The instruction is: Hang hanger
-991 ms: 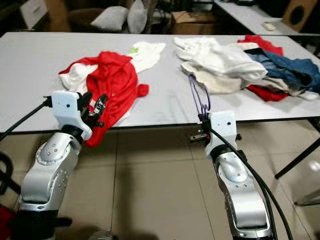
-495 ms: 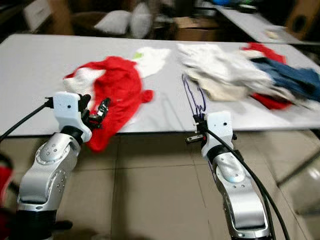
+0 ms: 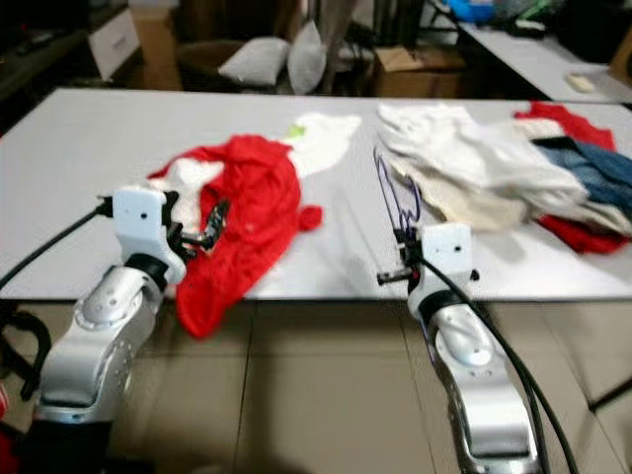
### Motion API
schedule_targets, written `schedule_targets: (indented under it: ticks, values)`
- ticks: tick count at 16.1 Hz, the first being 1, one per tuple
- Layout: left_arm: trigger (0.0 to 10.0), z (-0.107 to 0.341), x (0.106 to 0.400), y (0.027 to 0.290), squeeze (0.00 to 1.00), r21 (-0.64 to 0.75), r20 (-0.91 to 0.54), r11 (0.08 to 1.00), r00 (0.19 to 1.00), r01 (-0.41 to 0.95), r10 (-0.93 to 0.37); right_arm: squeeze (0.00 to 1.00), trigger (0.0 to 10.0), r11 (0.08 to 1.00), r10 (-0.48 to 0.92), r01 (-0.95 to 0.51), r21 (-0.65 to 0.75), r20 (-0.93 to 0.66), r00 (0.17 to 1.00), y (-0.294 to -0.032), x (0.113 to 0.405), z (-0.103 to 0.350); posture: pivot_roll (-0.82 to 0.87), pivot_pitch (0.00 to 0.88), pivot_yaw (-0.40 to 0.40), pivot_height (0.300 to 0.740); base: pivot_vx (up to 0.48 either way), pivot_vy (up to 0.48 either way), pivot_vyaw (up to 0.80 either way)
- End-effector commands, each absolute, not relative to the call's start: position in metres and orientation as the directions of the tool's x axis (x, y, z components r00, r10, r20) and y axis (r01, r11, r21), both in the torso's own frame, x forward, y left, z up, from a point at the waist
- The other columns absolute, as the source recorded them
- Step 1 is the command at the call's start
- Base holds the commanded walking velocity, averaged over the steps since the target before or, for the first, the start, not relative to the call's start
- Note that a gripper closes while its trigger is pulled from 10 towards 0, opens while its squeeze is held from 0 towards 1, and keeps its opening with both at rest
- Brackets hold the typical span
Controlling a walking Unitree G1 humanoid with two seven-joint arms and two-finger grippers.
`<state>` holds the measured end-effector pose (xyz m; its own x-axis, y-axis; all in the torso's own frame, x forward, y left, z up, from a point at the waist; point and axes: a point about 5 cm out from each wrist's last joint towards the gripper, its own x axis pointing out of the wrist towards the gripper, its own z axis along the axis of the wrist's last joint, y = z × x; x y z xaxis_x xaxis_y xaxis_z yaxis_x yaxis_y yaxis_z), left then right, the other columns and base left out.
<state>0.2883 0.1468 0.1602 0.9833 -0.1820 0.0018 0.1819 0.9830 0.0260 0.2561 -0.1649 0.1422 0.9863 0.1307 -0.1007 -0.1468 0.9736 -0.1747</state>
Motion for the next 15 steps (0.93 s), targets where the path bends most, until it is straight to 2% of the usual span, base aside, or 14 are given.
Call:
schedule_targets:
  ticks: [1, 4, 6, 9, 10, 12, 14, 15]
  values:
    - [10.0, 0.161, 0.289, 0.149, 1.00, 0.028, -0.001, 0.985, 0.985, 0.170, -0.170, 0.00, 10.0, 0.970, 0.151, -0.166, -0.180, -0.093, 0.984, -0.163, 0.256, 0.144, 0.04, 0.000, -0.017, 0.740, 0.341, 0.000, 0.00]
    - [10.0, 0.161, 0.288, 0.151, 1.00, 0.032, -0.003, 0.986, 0.986, 0.165, -0.165, 0.00, 10.0, 0.968, 0.157, -0.172, -0.183, -0.094, 0.983, -0.162, 0.256, 0.144, 0.04, 0.000, -0.018, 0.740, 0.333, 0.000, 0.00]
    - [10.0, 0.158, 0.286, 0.147, 1.00, 0.024, -0.015, 0.978, 0.979, 0.206, -0.205, 0.00, 10.0, 0.968, 0.155, -0.171, -0.182, -0.098, 0.983, -0.164, 0.255, 0.143, 0.04, 0.003, -0.018, 0.740, 0.000, 0.000, 0.00]
    - [10.0, 0.142, 0.281, 0.147, 1.00, 0.046, -0.118, 0.953, 0.949, 0.300, -0.293, 0.00, 10.0, 0.968, 0.147, -0.164, -0.188, -0.102, 0.984, -0.166, 0.254, 0.143, 0.03, 0.006, -0.015, 0.740, 0.000, 0.000, 0.00]
    - [10.0, 0.139, 0.281, 0.147, 1.00, 0.051, -0.137, 0.951, 0.946, 0.303, -0.294, 0.00, 10.0, 0.969, 0.145, -0.162, -0.188, -0.102, 0.984, -0.167, 0.254, 0.143, 0.03, 0.007, -0.015, 0.740, 0.000, 0.000, 0.00]
    - [10.0, 0.119, 0.289, 0.157, 1.00, 0.151, -0.270, 0.945, 0.932, 0.290, -0.243, 0.00, 10.0, 0.969, 0.139, -0.158, -0.193, -0.108, 0.984, -0.168, 0.252, 0.143, 0.03, 0.004, -0.011, 0.740, 0.000, 0.000, 0.00]
    - [10.0, 0.115, 0.291, 0.158, 1.00, 0.126, -0.295, 0.949, 0.924, 0.289, -0.242, 0.00, 10.0, 0.969, 0.138, -0.157, -0.193, -0.111, 0.984, -0.169, 0.251, 0.142, 0.03, 0.004, -0.011, 0.740, 0.000, 0.000, 0.00]
    - [10.0, 0.111, 0.292, 0.155, 0.91, 0.054, -0.329, 0.950, 0.904, 0.308, -0.274, 0.00, 10.0, 0.968, 0.135, -0.157, -0.195, -0.120, 0.984, -0.171, 0.251, 0.141, 0.03, 0.004, -0.011, 0.740, 0.000, 0.000, 0.00]
